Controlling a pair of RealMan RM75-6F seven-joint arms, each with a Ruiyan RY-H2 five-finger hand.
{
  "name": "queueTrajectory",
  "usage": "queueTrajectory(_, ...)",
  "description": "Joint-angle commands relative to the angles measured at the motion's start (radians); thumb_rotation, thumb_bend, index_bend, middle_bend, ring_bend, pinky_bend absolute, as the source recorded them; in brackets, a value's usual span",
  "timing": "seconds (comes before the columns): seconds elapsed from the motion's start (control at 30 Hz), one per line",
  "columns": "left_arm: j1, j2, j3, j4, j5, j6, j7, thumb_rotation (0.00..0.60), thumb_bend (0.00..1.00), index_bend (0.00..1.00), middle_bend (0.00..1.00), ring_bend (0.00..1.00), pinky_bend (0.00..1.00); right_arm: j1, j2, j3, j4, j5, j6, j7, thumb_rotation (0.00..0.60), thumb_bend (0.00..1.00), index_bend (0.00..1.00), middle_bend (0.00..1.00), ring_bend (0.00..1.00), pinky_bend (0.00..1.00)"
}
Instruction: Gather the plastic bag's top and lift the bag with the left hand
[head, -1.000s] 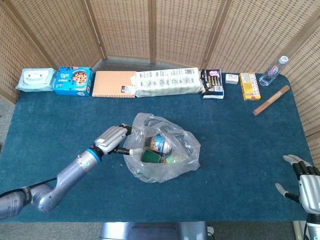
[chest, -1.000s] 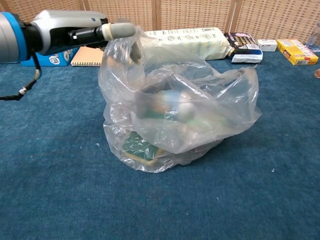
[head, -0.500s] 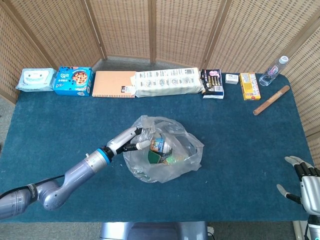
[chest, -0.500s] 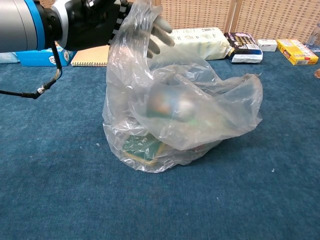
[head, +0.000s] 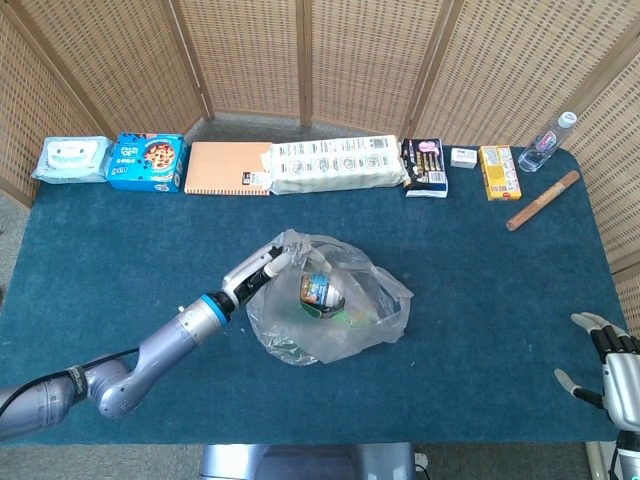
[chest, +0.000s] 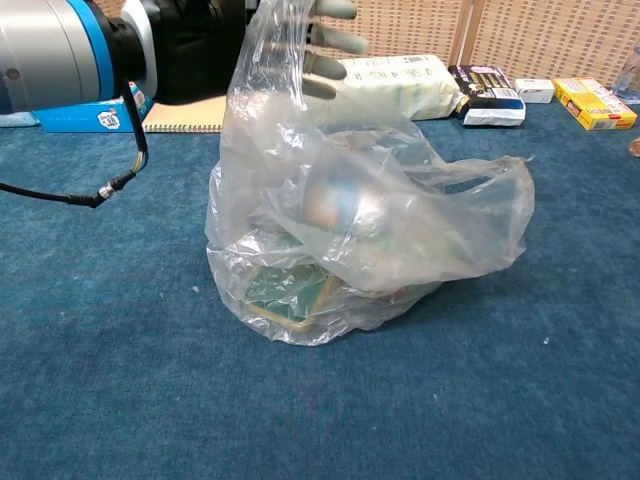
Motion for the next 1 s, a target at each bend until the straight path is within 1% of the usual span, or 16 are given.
queueTrajectory(0.03,-0.037,-0.022,-0.009,0.058,0.006,-0.084,-0.103,0.0,0.07,0.32,0.33,0.31,0.21,-0.001,0.0,0.0,0.001,-0.002,0.002,0.002,0.559,0.17,0.21,0.23,0.28,0.32)
queueTrajectory(0.17,-0.057,-0.023,-0.013,0.075,0.029,-0.104,-0.127,0.0,0.07,0.32,0.33,0.31,0.21,-0.005,0.001,0.0,0.002,-0.002,0.008,0.005,0.564,0.17,0.21,0.23,0.28,0.32)
queueTrajectory(0.3,-0.086,-0.013,-0.011,0.087,0.036,-0.137,-0.124,0.0,0.07,0.32,0.33,0.31,0.21,-0.01,0.003,0.001,0.004,-0.002,0.015,0.013,0.562,0.17,0.21,0.23,0.28,0.32)
queueTrajectory(0.5,-0.114,-0.031,-0.041,0.096,-0.028,-0.169,-0.17,0.0,0.07,0.32,0.33,0.31,0.21,-0.016,0.003,0.002,0.006,-0.005,0.025,0.021,0.56,0.17,0.21,0.23,0.28,0.32)
queueTrajectory(0.57,-0.112,-0.035,-0.055,0.089,-0.028,-0.169,-0.195,0.0,0.07,0.32,0.34,0.32,0.22,-0.019,0.004,0.001,0.007,-0.004,0.029,0.024,0.562,0.17,0.21,0.23,0.28,0.32)
queueTrajectory(0.7,-0.085,-0.025,-0.065,0.067,0.001,-0.153,-0.246,0.0,0.07,0.34,0.41,0.42,0.28,-0.026,0.005,0.0,0.01,0.0,0.032,0.029,0.561,0.17,0.21,0.23,0.28,0.32)
queueTrajectory(0.93,-0.003,0.034,-0.046,0.012,0.08,-0.077,-0.329,0.0,0.07,0.38,0.45,0.45,0.33,-0.027,0.001,0.001,0.018,-0.003,0.032,0.036,0.562,0.17,0.21,0.23,0.28,0.32)
queueTrajectory(1.0,0.036,0.069,-0.031,-0.014,0.124,-0.039,-0.404,0.0,0.07,0.39,0.45,0.46,0.34,-0.023,0.0,0.001,0.017,-0.008,0.029,0.036,0.56,0.17,0.21,0.23,0.28,0.32)
